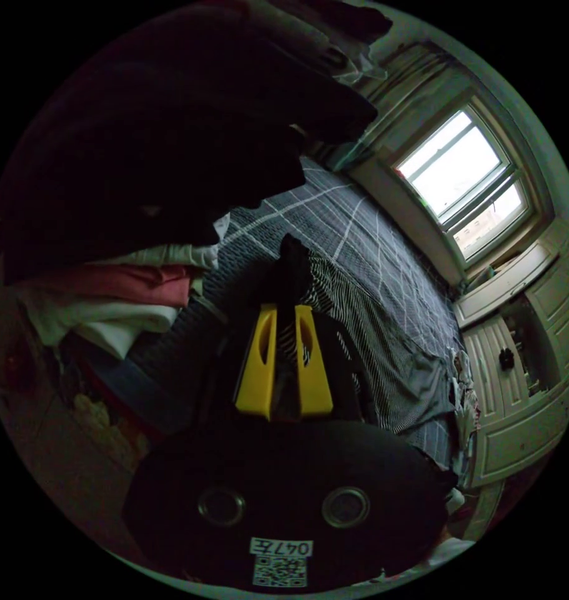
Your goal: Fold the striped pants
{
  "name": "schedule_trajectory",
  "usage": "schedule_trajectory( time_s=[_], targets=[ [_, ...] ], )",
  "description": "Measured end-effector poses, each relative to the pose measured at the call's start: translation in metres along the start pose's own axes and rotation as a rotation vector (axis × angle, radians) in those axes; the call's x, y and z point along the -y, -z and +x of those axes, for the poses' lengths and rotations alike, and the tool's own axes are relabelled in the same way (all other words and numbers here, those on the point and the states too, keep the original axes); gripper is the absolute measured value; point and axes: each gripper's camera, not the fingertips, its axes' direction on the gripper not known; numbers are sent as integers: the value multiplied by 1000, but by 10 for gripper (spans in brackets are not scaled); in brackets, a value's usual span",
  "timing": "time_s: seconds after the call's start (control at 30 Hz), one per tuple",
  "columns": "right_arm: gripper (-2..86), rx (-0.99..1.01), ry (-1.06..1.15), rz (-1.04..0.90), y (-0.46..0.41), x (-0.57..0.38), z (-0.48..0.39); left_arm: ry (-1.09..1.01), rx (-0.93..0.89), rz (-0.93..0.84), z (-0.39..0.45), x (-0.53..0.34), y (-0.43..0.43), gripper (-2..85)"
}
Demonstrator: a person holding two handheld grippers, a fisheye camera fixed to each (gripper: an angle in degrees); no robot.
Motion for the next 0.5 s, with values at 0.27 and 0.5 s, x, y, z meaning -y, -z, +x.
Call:
schedule_trajectory(
  time_s=[0.27, 0.5],
  targets=[
    [-3, 237, -197, 38, 49, -66, 80, -11, 100, 60, 42, -35, 2, 44],
    [-3, 446, -239, 153, 87, -144, 118, 103, 133, 122, 50, -77, 14, 42]
  ],
)
